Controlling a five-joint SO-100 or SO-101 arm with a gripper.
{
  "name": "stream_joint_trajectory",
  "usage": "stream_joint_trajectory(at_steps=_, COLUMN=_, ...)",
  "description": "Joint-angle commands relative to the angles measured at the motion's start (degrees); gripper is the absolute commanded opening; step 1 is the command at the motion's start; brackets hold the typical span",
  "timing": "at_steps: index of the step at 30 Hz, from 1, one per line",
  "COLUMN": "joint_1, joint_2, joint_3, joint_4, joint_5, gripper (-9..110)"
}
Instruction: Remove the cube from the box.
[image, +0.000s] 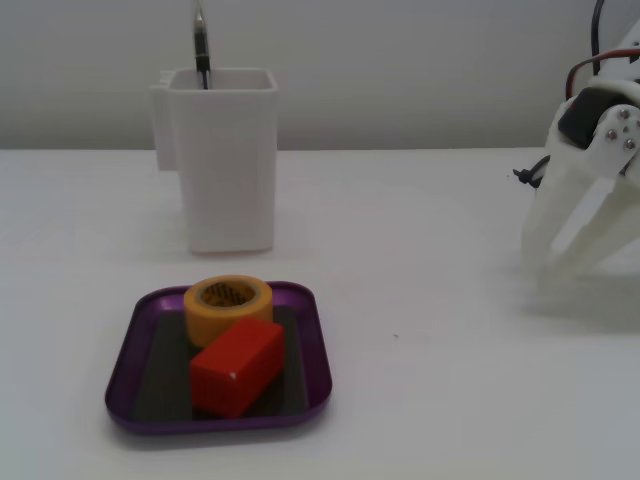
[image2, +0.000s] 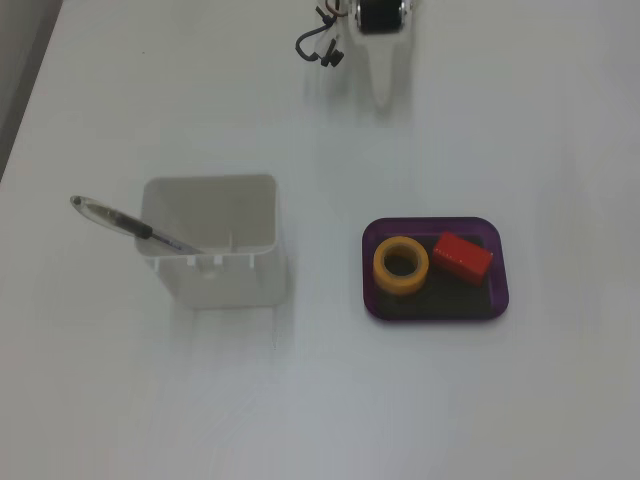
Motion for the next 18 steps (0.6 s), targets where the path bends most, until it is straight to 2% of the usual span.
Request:
stream_joint_trajectory(at_steps=1, joint_1=-0.4, joint_2=2.8, joint_3=0.5, joint_4=-2.5, joint_5=-0.2, gripper=0)
stream_joint_trajectory(at_steps=18, joint_1=0.4, joint_2=2.7, joint_3=-0.1, joint_4=-2.5, joint_5=-0.4, gripper=0)
